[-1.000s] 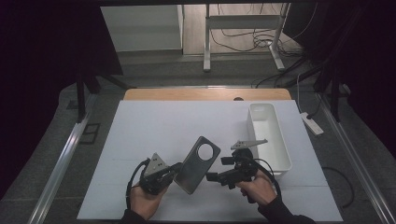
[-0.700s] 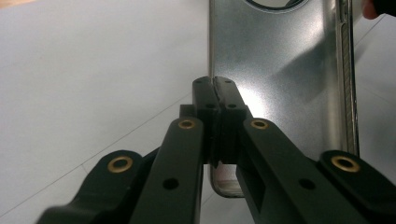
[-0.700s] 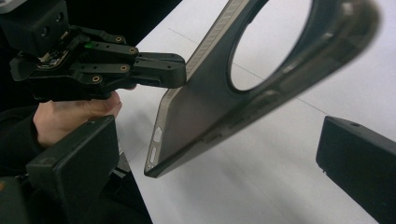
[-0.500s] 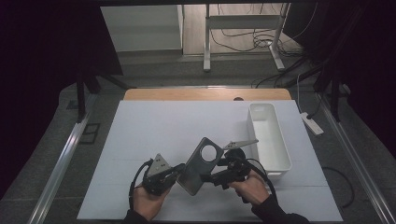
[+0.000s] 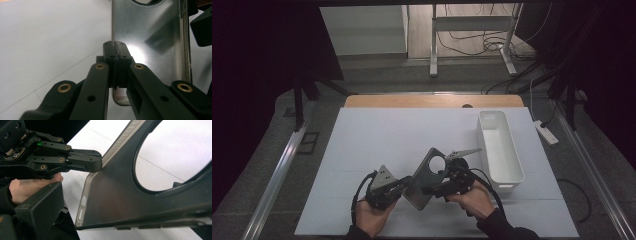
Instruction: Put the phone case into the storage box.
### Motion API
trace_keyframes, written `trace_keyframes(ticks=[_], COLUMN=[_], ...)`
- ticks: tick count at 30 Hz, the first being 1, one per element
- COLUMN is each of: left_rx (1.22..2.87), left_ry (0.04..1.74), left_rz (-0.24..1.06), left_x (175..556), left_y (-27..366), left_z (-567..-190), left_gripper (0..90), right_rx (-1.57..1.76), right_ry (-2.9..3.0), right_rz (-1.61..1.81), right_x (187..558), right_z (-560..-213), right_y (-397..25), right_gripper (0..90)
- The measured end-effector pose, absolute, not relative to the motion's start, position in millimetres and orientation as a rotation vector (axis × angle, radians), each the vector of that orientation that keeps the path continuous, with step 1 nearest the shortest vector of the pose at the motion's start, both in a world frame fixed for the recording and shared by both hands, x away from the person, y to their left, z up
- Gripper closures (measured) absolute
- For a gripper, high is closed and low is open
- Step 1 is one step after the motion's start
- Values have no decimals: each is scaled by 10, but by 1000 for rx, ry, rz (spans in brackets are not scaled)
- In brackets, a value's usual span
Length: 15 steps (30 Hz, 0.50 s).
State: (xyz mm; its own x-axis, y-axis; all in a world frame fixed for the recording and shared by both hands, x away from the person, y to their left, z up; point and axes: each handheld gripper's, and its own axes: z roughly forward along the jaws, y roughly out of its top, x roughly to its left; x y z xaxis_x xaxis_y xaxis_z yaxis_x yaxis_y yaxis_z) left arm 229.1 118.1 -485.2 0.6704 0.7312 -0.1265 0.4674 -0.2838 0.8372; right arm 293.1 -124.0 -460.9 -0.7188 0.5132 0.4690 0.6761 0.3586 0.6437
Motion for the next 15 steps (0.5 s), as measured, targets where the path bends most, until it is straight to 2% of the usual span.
trace_keyframes(ticks=[4, 7, 11, 12, 15], left_rx=[1939, 1938, 1937, 1936, 1935], left_ry=[934, 934, 933, 933, 932], left_rz=[351, 349, 349, 350, 352], left_x=[2292, 2290, 2288, 2288, 2288], left_y=[1178, 1176, 1177, 1177, 1180], left_z=[-4853, -4851, -4849, -4849, -4849], left_gripper=[890, 890, 890, 890, 890], right_rx=[-1080, -1102, -1116, -1116, -1121], right_ry=[-2426, -2428, -2403, -2403, -2353], right_rz=[-1289, -1286, -1278, -1278, -1289], right_x=[2934, 2937, 2947, 2947, 2959], right_z=[-4608, -4619, -4628, -4628, -4630], right_y=[-1237, -1236, -1247, -1247, -1262], right_gripper=[9, 63, 184, 184, 300])
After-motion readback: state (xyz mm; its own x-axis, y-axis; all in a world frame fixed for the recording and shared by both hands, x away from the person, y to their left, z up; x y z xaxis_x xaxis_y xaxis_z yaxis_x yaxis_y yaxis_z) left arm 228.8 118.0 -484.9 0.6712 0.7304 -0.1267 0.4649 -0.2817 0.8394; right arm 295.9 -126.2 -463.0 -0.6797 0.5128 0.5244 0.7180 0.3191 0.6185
